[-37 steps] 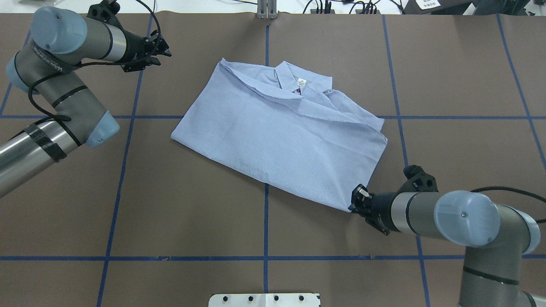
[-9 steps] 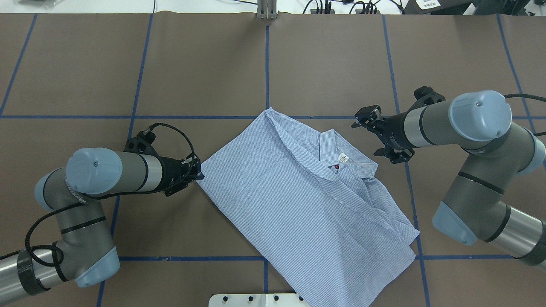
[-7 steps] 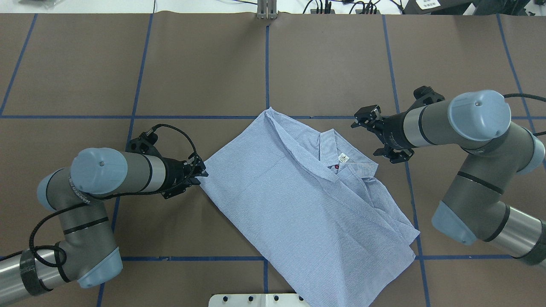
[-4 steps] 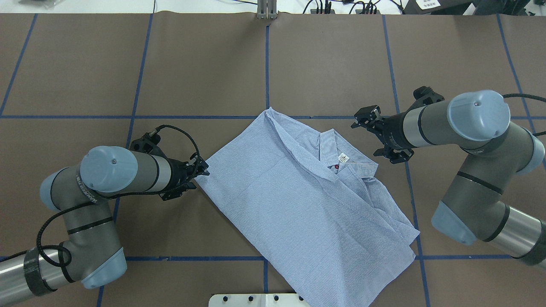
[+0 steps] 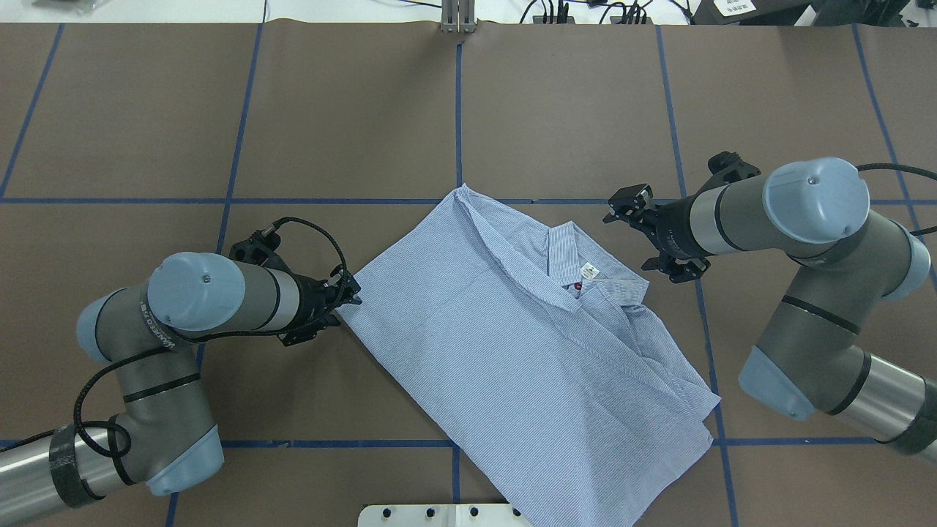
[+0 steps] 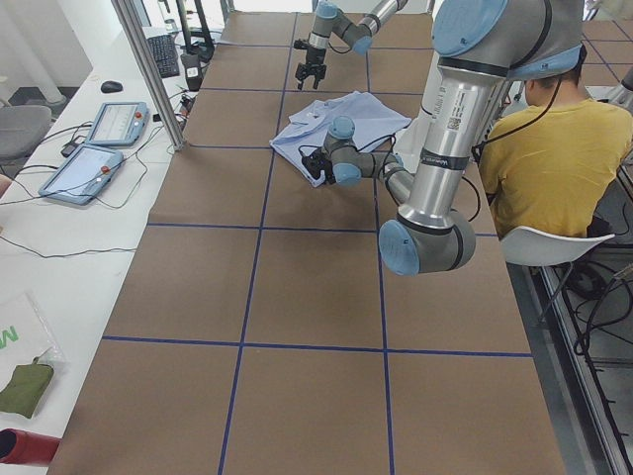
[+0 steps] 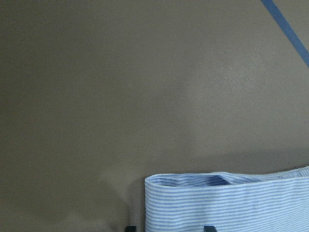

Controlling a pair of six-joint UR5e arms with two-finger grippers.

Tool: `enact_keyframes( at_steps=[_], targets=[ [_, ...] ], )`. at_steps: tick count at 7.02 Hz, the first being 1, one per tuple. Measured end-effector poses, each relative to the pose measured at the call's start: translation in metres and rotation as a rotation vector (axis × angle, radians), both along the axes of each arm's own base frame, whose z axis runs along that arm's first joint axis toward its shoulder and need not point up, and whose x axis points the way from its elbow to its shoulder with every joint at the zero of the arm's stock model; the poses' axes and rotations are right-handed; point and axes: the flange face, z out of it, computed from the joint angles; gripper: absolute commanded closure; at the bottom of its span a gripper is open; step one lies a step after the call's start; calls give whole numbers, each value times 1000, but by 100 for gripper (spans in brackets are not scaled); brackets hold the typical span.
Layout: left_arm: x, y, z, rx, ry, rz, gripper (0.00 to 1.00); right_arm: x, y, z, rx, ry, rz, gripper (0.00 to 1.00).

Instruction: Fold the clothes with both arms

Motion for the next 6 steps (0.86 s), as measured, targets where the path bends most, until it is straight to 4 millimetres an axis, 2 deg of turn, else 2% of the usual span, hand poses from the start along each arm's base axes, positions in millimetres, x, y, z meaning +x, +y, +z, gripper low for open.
enact_keyframes(
  at_steps=[2, 6],
  targets=[
    [2, 1, 1, -2, -2, 2, 100, -2, -1, 4, -5, 6, 0, 0],
    [0, 0, 2, 1, -4, -1, 100, -3, -2, 7, -8, 10, -1, 0]
  ],
)
